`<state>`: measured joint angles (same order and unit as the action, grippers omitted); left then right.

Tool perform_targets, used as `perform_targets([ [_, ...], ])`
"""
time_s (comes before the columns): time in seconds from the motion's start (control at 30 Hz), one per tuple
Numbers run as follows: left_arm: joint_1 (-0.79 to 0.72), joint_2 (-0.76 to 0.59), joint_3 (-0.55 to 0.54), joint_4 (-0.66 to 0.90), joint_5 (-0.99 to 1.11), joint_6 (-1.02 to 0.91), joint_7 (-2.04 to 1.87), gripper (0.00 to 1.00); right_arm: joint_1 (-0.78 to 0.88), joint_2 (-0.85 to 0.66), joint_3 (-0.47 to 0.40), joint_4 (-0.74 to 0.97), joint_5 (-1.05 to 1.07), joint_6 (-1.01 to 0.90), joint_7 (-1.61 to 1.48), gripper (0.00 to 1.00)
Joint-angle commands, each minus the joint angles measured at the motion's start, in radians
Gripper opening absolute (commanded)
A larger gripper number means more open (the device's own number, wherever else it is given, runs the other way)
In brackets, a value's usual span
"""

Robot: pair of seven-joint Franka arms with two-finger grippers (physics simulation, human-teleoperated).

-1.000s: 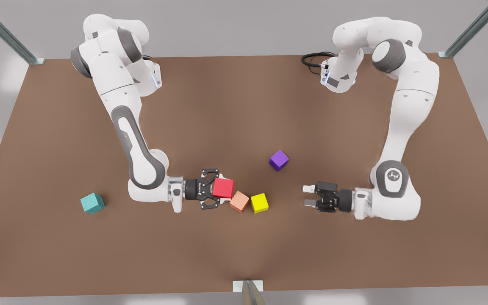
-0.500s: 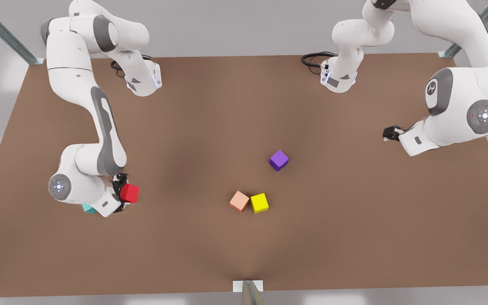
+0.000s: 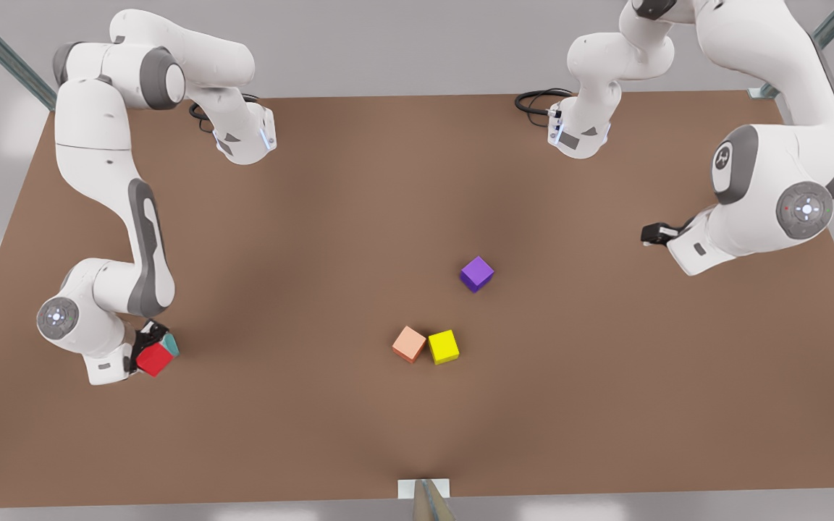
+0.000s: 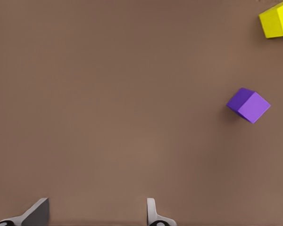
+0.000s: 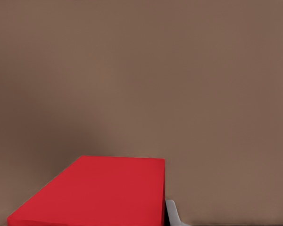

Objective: Pick up red wooden cube and pass to hand red wooden cube and place in blue wooden cube

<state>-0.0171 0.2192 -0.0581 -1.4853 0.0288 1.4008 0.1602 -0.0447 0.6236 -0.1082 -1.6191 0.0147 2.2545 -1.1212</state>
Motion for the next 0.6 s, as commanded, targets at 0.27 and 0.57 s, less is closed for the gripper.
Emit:
perform_targets([
  [0.27,-0.004,0.008,-0.006,0.0,-0.001,-0.003,-0.093,1.0,-0.017,-0.068,0.001,-0.156,0.011,0.034,0.244,0.57],
  [0.57,-0.006,0.016,-0.008,0.0,0.0,-0.009,-0.093,1.0,-0.04,-0.059,0.001,-0.168,0.01,0.03,0.228,0.58],
])
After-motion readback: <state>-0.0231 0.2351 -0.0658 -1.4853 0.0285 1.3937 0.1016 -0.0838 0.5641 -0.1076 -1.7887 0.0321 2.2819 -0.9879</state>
